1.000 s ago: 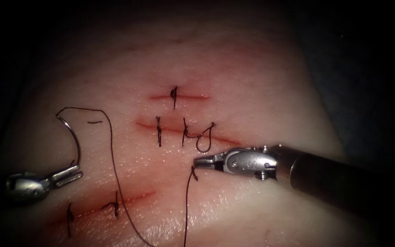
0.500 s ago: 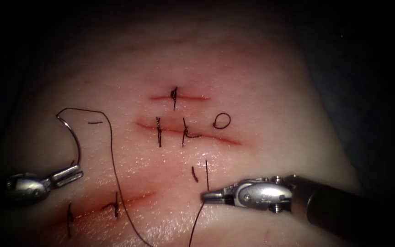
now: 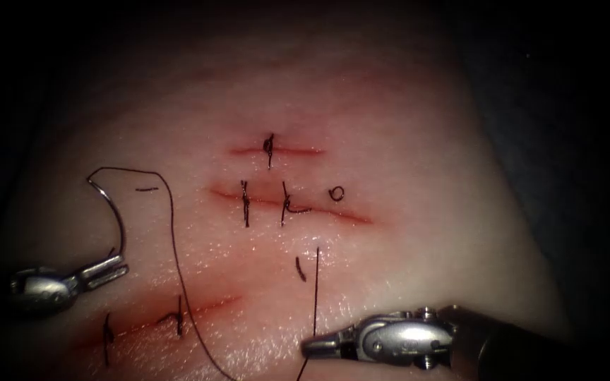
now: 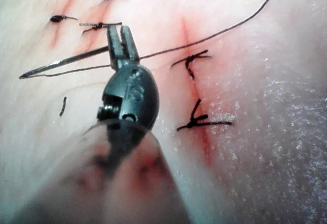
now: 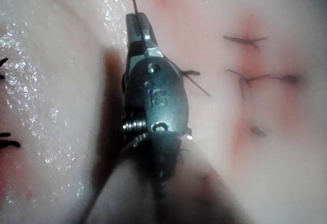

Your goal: Wound Closure

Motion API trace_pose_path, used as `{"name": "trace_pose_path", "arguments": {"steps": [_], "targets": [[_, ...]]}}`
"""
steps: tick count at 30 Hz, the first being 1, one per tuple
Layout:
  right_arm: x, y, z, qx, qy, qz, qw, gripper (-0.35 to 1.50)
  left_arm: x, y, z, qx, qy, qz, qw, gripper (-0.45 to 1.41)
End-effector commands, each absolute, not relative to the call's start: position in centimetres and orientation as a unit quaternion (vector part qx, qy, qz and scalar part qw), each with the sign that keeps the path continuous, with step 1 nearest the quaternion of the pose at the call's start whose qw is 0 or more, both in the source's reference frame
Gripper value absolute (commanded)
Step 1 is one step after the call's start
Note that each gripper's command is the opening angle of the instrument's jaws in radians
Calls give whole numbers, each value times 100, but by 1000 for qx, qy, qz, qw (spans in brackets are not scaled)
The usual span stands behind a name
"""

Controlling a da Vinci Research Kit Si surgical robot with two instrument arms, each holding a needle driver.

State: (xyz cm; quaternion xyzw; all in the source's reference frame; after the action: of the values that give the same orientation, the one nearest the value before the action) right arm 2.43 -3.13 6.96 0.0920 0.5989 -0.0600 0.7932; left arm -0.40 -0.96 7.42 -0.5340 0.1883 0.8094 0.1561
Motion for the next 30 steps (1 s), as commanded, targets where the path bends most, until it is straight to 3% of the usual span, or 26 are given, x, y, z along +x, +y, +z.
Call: {"name": "trace_pose_path", "arguments": {"steps": [1, 5, 6, 7, 8, 9, 15, 20, 25, 30], "targets": [[253, -316, 698, 104, 604, -63, 788, -35, -44, -94, 748, -534, 188, 809, 156, -45], [256, -321, 690, 123, 611, -67, 779, -35, -44, -94, 748, -534, 188, 809, 156, -45], [256, -319, 689, 119, 612, -62, 779, -15, -44, -94, 748, -534, 188, 809, 156, -45], [253, -310, 686, 94, 611, -34, 786, 99, -44, -94, 748, -534, 188, 809, 156, -45], [249, -302, 685, 83, 607, -19, 790, 124, -44, -94, 748, -534, 188, 809, 156, -45], [234, -284, 681, 58, 592, -5, 804, 138, -44, -94, 748, -534, 187, 810, 155, -45], [186, -234, 679, 38, 594, 7, 803, 124, -44, -93, 748, -534, 187, 810, 155, -45], [153, -182, 694, -52, 582, 37, 811, 123, -44, -93, 749, -534, 187, 810, 155, -45], [149, -148, 744, -118, 531, 24, 839, 118, -45, -92, 750, -533, 186, 811, 155, -45], [161, -134, 792, -119, 529, 42, 839, 114, -46, -93, 750, -532, 187, 811, 155, -45]]}}
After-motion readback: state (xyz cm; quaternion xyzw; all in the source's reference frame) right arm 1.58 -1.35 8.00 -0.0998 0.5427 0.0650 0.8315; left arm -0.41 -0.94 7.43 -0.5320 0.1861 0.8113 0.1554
